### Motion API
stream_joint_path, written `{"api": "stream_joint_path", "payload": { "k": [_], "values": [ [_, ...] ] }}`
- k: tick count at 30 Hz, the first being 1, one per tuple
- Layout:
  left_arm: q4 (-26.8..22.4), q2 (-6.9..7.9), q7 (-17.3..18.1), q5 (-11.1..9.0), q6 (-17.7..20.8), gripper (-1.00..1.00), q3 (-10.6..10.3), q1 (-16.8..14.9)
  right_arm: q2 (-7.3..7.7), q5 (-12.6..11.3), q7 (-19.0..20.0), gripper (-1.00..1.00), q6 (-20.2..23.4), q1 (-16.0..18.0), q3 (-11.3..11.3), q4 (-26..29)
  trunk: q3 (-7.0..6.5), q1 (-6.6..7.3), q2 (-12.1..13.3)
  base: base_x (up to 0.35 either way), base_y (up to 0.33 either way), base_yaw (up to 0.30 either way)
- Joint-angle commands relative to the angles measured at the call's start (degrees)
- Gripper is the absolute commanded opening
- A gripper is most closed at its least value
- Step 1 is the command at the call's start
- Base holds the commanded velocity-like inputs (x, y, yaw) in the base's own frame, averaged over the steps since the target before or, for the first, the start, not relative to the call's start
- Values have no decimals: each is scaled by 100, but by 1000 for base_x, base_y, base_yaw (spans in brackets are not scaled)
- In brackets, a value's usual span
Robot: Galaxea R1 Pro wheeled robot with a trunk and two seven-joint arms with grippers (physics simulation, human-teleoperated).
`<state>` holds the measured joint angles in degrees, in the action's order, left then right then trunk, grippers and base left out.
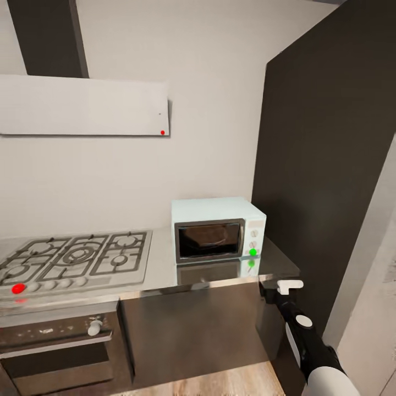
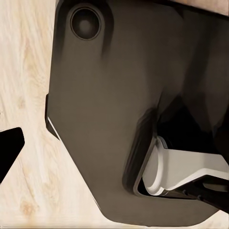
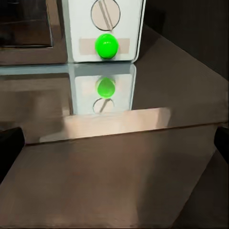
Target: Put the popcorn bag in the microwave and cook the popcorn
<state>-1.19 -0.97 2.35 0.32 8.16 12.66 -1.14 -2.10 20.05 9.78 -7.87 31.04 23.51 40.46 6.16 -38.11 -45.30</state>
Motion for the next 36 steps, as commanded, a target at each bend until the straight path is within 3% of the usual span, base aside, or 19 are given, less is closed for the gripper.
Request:
{"api": "stream_joint_path", "payload": {
  "k": [1, 12, 15, 17, 18, 30, 34, 36],
  "values": [
    [-13, 0, 15, 4, 37, 100, 34, -1, -10, 52, 51, 100, -27, 7, 48, -40, 10, 2, -8, -342, 67, 0],
    [-13, 0, 14, 4, 37, 100, 34, -1, -10, 52, 45, 100, -130, 7, 57, -600, 10, 2, -8, -338, 91, 0],
    [-13, 6, 12, 4, 38, 100, 39, -1, -10, 52, 36, 100, -719, 7, 57, -1148, 10, 2, -8, -315, 158, 0],
    [-13, 13, 11, 4, 43, 100, 41, -1, -10, 54, 34, 100, -805, 7, 55, -1242, 10, 2, -8, -296, 179, 0],
    [-26, 18, 17, 8, 45, 100, 26, -1, 87, 68, 33, 100, -1691, 7, 73, -1840, 10, 2, -8, 0, 0, 0],
    [-27, 18, 18, 4, 45, 100, 26, -1, 87, 69, 33, 100, -1675, 7, 40, -1999, 10, 2, -8, 0, 0, 0],
    [-25, 18, 20, 6, 45, 100, 26, -1, 108, 69, 26, 100, -1661, 6, 39, -2909, 10, 2, -8, 0, 0, 0],
    [-24, 18, 19, 5, 45, 100, 26, -1, 240, 69, 22, 100, -1665, -5, 39, -3676, 10, 2, -8, 0, 0, 0]
  ]
}}
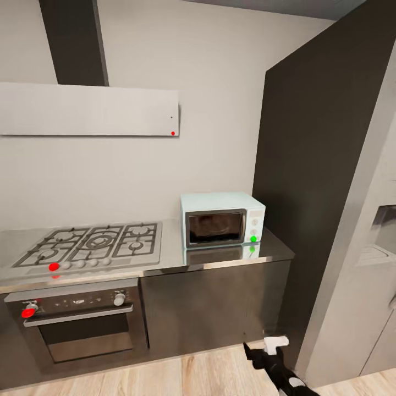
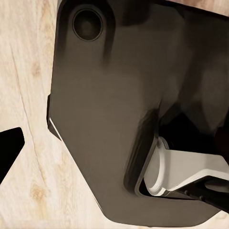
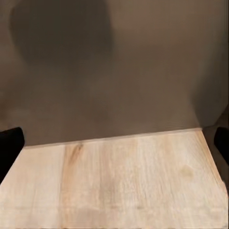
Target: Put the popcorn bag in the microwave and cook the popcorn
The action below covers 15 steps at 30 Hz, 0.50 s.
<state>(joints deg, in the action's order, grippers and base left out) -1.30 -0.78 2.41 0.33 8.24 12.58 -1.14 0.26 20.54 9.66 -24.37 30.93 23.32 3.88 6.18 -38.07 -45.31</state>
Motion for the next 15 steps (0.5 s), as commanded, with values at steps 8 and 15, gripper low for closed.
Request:
{"api": "stream_joint_path", "payload": {
  "k": [8, 15],
  "values": [
    [-15, -1, 13, 3, 37, 100, 34, 0, 242, 25, -939, 100, 30, -756, 50, -838, 8, -1, -7, 0, 0, 0],
    [-16, -1, 12, 4, 37, 100, 34, 0, 243, 38, -1506, 100, 180, -2586, 41, -853, 8, -1, -7, 0, 0, 0]
  ]
}}
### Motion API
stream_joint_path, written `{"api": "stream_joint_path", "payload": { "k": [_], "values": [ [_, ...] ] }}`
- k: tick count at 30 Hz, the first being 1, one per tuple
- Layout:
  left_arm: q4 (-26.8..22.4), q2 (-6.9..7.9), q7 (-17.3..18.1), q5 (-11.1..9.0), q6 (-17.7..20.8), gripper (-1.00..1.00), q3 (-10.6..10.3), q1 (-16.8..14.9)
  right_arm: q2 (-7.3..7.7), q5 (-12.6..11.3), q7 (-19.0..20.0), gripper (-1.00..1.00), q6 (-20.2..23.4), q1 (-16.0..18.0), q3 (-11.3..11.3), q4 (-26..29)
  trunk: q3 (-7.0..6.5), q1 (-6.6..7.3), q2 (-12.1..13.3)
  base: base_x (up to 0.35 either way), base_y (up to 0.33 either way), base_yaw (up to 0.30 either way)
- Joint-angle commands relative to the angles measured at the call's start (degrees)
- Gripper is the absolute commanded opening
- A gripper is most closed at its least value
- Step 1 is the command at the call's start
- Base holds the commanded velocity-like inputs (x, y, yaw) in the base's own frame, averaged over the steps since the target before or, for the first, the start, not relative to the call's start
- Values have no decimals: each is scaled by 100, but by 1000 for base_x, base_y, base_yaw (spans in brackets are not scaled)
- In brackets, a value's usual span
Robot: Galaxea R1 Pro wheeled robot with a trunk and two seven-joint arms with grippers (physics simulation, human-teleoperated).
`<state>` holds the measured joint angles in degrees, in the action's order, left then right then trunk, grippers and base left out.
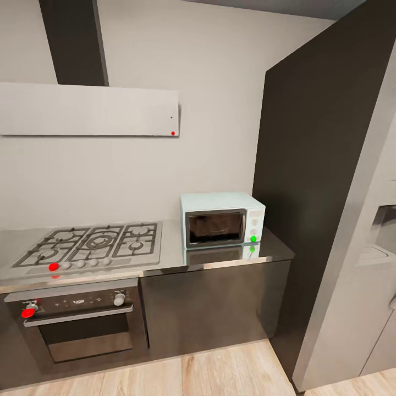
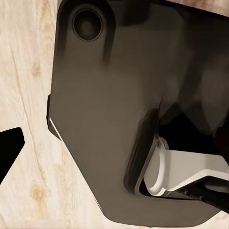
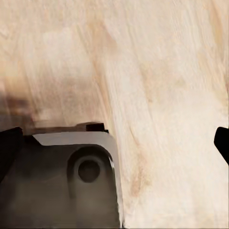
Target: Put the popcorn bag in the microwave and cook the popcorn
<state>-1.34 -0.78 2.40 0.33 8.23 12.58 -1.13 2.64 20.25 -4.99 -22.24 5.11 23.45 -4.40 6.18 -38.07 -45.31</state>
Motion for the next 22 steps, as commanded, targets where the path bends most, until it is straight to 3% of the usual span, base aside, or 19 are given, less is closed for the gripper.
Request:
{"api": "stream_joint_path", "payload": {
  "k": [1, 3, 6, 22],
  "values": [
    [-11, -1, 12, 3, 38, 100, 34, 1, -2, 68, -42, 100, 74, -143, 28, -26, 8, -1, -7, 0, 0, 0],
    [-11, -1, 14, 2, 38, 100, 34, 0, -38, 73, -42, 100, 445, -475, 26, -26, 8, -1, -7, 0, 0, 0],
    [-11, -1, 13, 3, 38, 100, 34, -1, -49, 75, -48, 100, 634, -594, 28, -26, 8, -1, -7, 0, 0, 0],
    [-13, -1, 14, 3, 38, 100, 34, -1, -44, 73, -52, 100, 538, -627, 81, 114, 8, -1, -7, 0, 0, 0]
  ]
}}
